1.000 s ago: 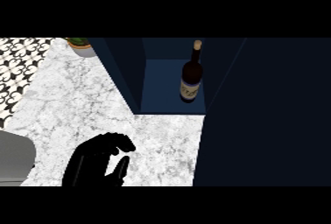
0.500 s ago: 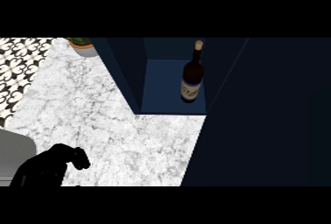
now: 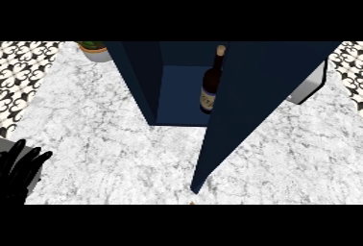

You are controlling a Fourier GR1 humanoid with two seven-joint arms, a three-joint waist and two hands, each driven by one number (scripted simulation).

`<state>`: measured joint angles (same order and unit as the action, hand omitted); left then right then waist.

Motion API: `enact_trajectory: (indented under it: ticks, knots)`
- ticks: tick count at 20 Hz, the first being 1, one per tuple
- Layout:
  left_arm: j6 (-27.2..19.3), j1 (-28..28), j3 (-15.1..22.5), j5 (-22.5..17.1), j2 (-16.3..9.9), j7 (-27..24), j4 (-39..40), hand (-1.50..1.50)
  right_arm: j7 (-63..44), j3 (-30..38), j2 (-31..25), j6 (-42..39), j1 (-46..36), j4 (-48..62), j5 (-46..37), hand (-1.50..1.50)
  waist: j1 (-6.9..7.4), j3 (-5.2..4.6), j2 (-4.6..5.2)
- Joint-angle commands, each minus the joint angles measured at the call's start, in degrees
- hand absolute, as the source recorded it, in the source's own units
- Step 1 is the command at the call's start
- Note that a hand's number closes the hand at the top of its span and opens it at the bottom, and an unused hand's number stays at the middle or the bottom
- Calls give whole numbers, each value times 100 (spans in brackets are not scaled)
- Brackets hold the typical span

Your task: Pick up the wine, place it into the cabinet and close the cabinet

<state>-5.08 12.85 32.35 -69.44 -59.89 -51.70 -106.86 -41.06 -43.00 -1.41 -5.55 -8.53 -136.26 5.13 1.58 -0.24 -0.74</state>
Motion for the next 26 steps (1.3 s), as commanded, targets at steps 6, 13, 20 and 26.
enact_trajectory:
  ticks: [6, 13, 20, 26]
  knots:
    - [1078, 879, -682, -317, -643, -314, 468, -150, 194, -1417, 119, 1903, -1403, 672, -767, 150, 158, -13, -32]
    - [1525, 940, -1057, -359, -848, -341, 658, -150, 722, -903, 97, 2975, -2325, 1383, -716, 150, 228, -9, 50]
    - [2276, 1200, -1394, -430, -934, -360, 1078, -150, 652, -156, 110, 3612, -3584, 2280, -452, 150, 203, -2, 72]
    - [2436, 1556, -1623, -252, -894, -414, 1039, -150, 1081, 1037, 133, 3265, -4759, 3939, 427, 150, 271, 14, 108]
